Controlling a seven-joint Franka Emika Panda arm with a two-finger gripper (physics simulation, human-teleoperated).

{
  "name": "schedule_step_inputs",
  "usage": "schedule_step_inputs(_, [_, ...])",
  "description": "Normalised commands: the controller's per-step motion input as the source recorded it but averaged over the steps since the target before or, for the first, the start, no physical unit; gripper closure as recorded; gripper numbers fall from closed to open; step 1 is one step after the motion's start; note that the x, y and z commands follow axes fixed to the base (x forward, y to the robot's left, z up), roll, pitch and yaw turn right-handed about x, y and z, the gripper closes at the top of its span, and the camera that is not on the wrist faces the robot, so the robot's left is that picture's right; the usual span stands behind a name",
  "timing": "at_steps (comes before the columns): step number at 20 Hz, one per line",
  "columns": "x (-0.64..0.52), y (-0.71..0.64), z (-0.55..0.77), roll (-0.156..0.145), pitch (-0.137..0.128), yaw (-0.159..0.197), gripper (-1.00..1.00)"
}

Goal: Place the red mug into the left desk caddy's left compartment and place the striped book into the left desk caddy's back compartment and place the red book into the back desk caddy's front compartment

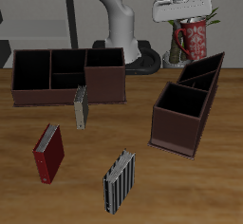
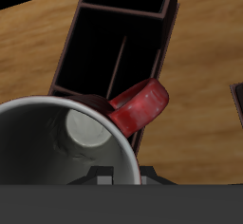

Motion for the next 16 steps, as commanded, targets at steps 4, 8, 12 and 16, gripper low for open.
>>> schedule_step_inputs(4, [0.07, 0.20, -0.05, 0.008, 0.018, 0.011, 1.00])
schedule_step_inputs(8, [0.10, 0.30, -0.18, 0.004, 0.071, -0.024, 1.00])
schedule_step_inputs(12, [0.00, 0.12, -0.14, -0.010, 0.022, -0.005, 1.00])
schedule_step_inputs(16, [-0.04, 0.13, -0.24, 0.029, 0.050, 0.010, 1.00])
